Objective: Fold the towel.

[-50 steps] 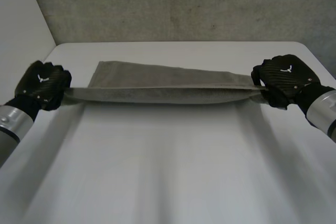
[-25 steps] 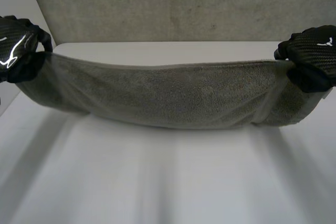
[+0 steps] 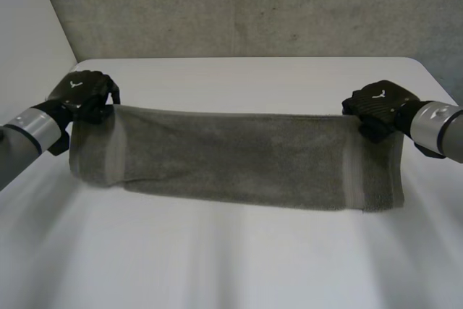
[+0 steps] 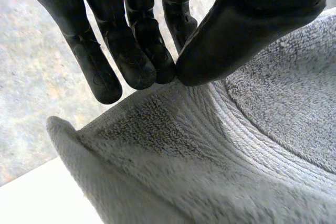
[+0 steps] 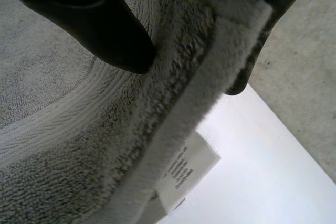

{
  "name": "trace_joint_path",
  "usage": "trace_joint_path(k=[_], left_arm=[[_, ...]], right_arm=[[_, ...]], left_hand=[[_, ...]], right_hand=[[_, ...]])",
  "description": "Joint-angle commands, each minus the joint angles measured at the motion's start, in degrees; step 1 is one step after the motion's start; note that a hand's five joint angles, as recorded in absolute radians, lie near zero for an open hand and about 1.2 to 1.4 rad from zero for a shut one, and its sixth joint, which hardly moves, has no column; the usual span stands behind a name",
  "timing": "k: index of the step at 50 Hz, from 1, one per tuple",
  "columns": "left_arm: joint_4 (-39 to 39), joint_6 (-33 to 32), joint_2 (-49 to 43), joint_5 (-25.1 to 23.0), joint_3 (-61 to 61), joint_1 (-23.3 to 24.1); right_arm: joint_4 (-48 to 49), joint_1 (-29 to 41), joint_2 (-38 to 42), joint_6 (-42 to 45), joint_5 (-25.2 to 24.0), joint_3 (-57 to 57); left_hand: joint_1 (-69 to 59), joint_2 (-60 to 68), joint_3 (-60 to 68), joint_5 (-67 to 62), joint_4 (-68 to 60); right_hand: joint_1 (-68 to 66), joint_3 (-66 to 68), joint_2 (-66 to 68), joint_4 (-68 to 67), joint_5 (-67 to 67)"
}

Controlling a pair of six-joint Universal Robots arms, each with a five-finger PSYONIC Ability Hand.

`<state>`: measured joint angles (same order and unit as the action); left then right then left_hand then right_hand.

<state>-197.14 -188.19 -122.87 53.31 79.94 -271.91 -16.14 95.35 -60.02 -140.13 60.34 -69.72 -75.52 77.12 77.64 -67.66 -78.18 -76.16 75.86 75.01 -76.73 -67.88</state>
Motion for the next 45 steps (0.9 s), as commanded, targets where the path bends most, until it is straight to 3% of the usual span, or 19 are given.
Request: trace_joint_path(k=[1,6,8,10,11,12,20,29,40,45], left_arm=[[2.9,-3.8,-6.4,2.1,-6.7,1.6],[3.2,-6.6,-9.0,4.8,-9.4,3.0],[3.2,-7.0,-9.7,6.2,-9.9,3.5],[3.0,-7.5,-10.3,8.9,-10.9,4.1],[3.0,-7.5,-10.3,8.9,-10.9,4.1],[2.9,-7.5,-10.4,10.1,-11.3,4.3],[3.3,-7.3,-9.4,13.1,-13.8,4.5],[3.6,-6.7,-2.5,13.2,-11.6,5.9],[4.0,-6.5,7.5,12.8,2.7,6.7],[3.3,-6.4,10.0,13.1,9.4,8.1]], right_arm=[[0.3,1.0,6.7,-0.1,1.0,5.7],[0.5,1.2,10.1,-0.2,2.5,8.9],[0.9,1.2,11.0,-0.3,3.0,9.5],[2.2,1.2,11.9,-0.6,4.4,10.1],[2.3,1.2,11.9,-0.6,4.4,10.1],[3.3,1.2,12.0,-0.8,5.3,10.2],[6.5,1.6,10.0,-4.3,7.7,9.6],[9.0,1.5,-1.7,-12.3,7.6,1.2],[13.4,1.0,-13.9,-12.0,7.6,-17.2],[13.6,0.9,-14.8,-11.7,7.7,-23.3]], left_hand=[[-4.5,2.9,2.4,-2.3,-1.8],[-4.5,2.9,2.4,-2.3,-1.8],[-4.5,2.9,2.4,-2.3,-1.8],[19.6,-21.2,-21.7,21.7,22.2],[19.7,-21.3,-21.8,21.9,22.4],[34.9,-36.5,-37.0,37.0,37.5],[58.7,-60.3,-60.8,60.8,61.4],[60.8,-62.4,-62.9,62.9,63.4],[59.8,-61.4,-61.9,61.9,62.4],[59.6,-61.2,-61.7,61.7,62.3]], right_hand=[[-3.8,4.1,5.0,-3.3,-2.1],[-3.8,4.1,5.0,-3.3,-2.1],[2.8,-2.5,-1.7,3.4,4.5],[51.9,-51.6,-50.7,52.5,53.6],[52.1,-51.8,-51.0,52.7,53.8],[66.2,-65.9,-65.0,66.7,67.9],[66.2,-65.9,-65.0,66.7,67.9],[66.2,-65.9,-65.0,66.7,67.9],[66.2,-65.9,-65.0,66.7,67.9],[66.2,-65.9,-65.0,66.7,67.9]])
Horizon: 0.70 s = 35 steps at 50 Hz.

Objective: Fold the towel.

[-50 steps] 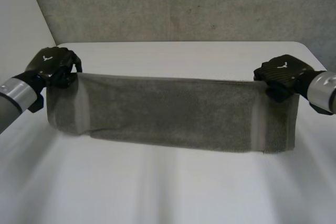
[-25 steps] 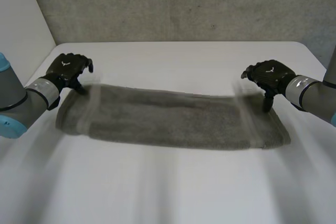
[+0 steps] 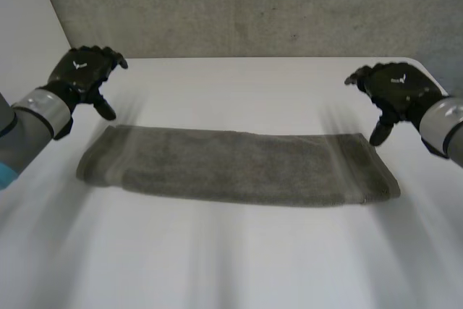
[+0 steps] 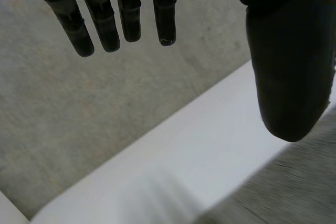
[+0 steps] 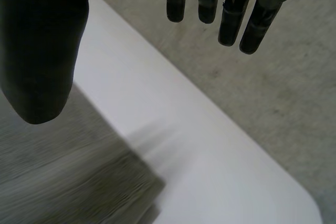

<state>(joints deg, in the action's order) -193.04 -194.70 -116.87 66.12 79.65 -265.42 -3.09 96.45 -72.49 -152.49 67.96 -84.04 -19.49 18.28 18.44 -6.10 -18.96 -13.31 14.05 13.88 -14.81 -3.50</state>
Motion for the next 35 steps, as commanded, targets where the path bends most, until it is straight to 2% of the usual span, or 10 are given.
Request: trace_joint_path(k=[1,9,14,16,23,34,35], left_arm=[[-0.8,0.1,4.0,0.3,9.7,1.7],[-4.3,4.5,4.6,0.9,15.7,3.2],[-7.7,7.7,4.0,3.8,17.5,3.1],[-9.7,9.1,3.9,5.9,18.8,3.0],[-12.5,9.9,4.0,6.4,21.3,2.0],[-14.1,9.9,4.0,6.5,21.6,1.8],[-14.1,9.8,4.0,6.5,21.6,1.7]], right_arm=[[0.5,-0.2,-2.3,0.7,0.1,-9.0],[6.2,-2.8,-1.5,1.6,-0.9,-16.8],[12.8,-3.7,0.6,3.5,-1.2,-19.1],[13.4,-3.8,1.5,3.7,-1.1,-19.1],[13.9,-5.0,4.5,4.3,-1.2,-18.9],[13.8,-6.2,8.3,7.0,-1.2,-17.9],[13.5,-6.3,8.8,7.5,-1.2,-17.7]], left_hand=[[3.6,-2.3,-2.5,0.2,3.0],[3.1,-1.8,-2.0,-0.3,2.5],[3.1,-1.8,-2.0,-0.3,2.5],[3.1,-1.8,-2.0,-0.3,2.5],[3.1,-1.8,-2.0,-0.3,2.5],[3.1,-1.8,-2.0,-0.3,2.5],[3.1,-1.8,-2.0,-0.3,2.5]], right_hand=[[3.3,-4.1,-3.9,4.8,3.5],[3.2,-4.0,-3.8,4.7,3.4],[-4.8,4.1,4.3,-3.3,-4.7],[-5.3,4.6,4.8,-3.8,-5.2],[-5.5,4.8,5.0,-4.0,-5.3],[-17.1,16.4,16.6,-15.6,-16.9],[-21.5,20.7,20.9,-20.0,-21.3]])
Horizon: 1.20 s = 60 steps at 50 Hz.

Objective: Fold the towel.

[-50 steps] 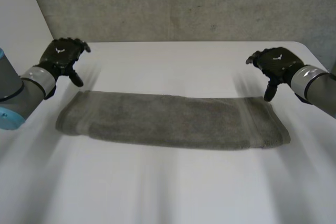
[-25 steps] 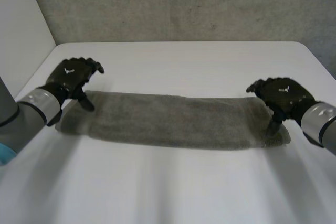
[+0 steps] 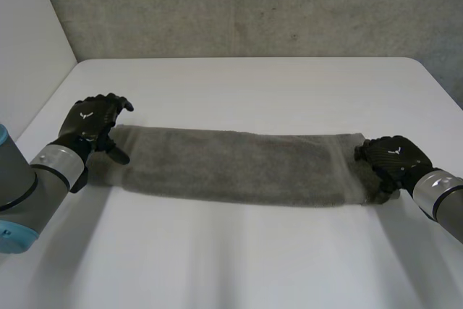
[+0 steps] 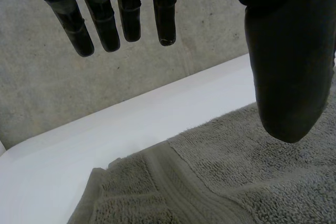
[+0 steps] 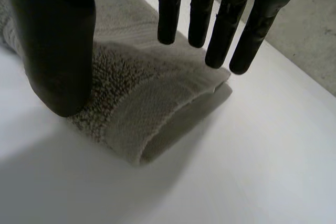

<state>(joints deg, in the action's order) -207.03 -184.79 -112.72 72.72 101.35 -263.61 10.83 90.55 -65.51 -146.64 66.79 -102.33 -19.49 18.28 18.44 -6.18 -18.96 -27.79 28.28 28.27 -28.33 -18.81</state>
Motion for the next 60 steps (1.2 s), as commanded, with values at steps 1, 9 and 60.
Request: trace_joint_path(k=[1,9,60], left_arm=[[-0.1,-0.1,-0.1,-0.1,-0.1,-0.1],[-0.4,-0.1,-0.2,0.0,-0.1,-0.1],[-5.3,-0.5,0.2,0.1,1.8,-1.5]], right_arm=[[-0.7,-0.5,2.3,2.1,0.1,0.9],[-0.8,-2.7,2.4,2.9,-0.4,1.8],[-8.2,47.9,20.7,11.3,17.9,42.9]], left_hand=[[3.1,-1.8,-2.0,-0.3,2.5],[3.2,-2.0,-2.2,-0.1,2.7],[3.4,-2.2,-2.3,0.1,2.9]], right_hand=[[-14.0,13.5,13.5,-13.5,-13.0],[-52.2,51.7,51.7,-51.7,-51.2],[-35.1,34.6,34.6,-34.6,-34.1]])
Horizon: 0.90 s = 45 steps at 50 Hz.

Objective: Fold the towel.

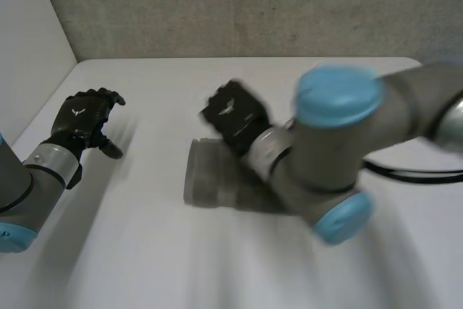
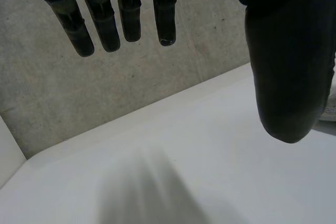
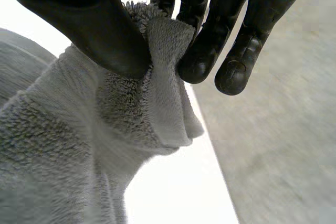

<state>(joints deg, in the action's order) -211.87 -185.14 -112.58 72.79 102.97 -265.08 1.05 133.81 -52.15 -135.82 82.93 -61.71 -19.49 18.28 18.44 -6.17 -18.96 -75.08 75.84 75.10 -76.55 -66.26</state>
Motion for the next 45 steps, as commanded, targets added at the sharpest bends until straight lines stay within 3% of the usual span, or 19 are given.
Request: trace_joint_path(k=[1,2,3,4,7,19,22,27,29,38,45], left_arm=[[-0.5,-0.1,0.2,0.0,0.2,0.0],[-0.5,-0.1,0.2,0.0,0.2,0.0],[-0.5,-0.1,0.2,0.0,0.2,0.1],[-0.5,-0.1,0.2,0.0,0.2,0.1],[-0.5,-0.2,0.1,-0.1,0.2,0.1],[-0.5,-0.3,0.0,-0.1,0.4,0.4],[-0.5,-0.4,-0.1,-0.1,0.5,0.7],[-0.5,-0.5,-0.4,-0.1,0.8,1.0],[-0.5,-0.5,-0.4,-0.1,0.8,1.1],[-0.5,-0.5,-0.4,-0.1,0.9,1.3],[-0.5,-0.5,-0.4,-0.1,0.9,1.3]], right_arm=[[1.6,4.6,7.9,0.5,2.5,2.4],[1.6,4.6,7.9,0.5,2.5,2.4],[1.5,4.5,7.8,0.2,3.3,2.5],[1.4,4.2,7.3,0.0,4.2,2.3],[1.3,2.8,4.9,-0.3,5.7,1.1],[1.4,-9.6,-10.1,-9.4,5.2,-16.4],[2.1,-14.2,-12.8,-12.9,2.9,-23.4],[2.8,-22.1,-15.0,-16.8,-7.2,-34.2],[3.3,-23.5,-15.3,-17.3,-9.1,-36.2],[9.1,-27.4,-15.3,-17.6,-10.2,-42.2],[9.9,-28.7,-15.3,-17.2,-9.8,-43.0]], left_hand=[[3.4,-2.2,-2.3,0.1,2.9],[3.4,-2.2,-2.3,0.1,2.9],[3.4,-2.2,-2.3,0.1,2.9],[3.4,-2.2,-2.3,0.1,2.9],[3.4,-2.2,-2.3,0.1,2.9],[3.4,-2.2,-2.3,0.1,2.9],[3.4,-2.2,-2.3,0.1,2.9],[3.4,-2.2,-2.3,0.1,2.9],[3.4,-2.2,-2.3,0.1,2.9],[3.4,-2.2,-2.3,0.1,2.9],[3.4,-2.2,-2.3,0.1,2.9]], right_hand=[[33.7,-34.4,-33.7,35.1,34.8],[33.9,-34.6,-33.9,35.3,35.1],[48.9,-49.6,-48.9,50.3,50.0],[55.3,-56.1,-55.4,56.8,56.5],[60.3,-61.0,-60.3,61.7,61.4],[58.8,-59.5,-58.8,60.2,60.0],[56.6,-57.3,-56.6,58.1,57.8],[49.4,-50.1,-49.4,50.8,50.5],[48.2,-48.9,-48.2,49.7,49.4],[36.9,-37.7,-36.9,38.4,38.1],[14.4,-15.2,-14.4,15.9,15.6]])
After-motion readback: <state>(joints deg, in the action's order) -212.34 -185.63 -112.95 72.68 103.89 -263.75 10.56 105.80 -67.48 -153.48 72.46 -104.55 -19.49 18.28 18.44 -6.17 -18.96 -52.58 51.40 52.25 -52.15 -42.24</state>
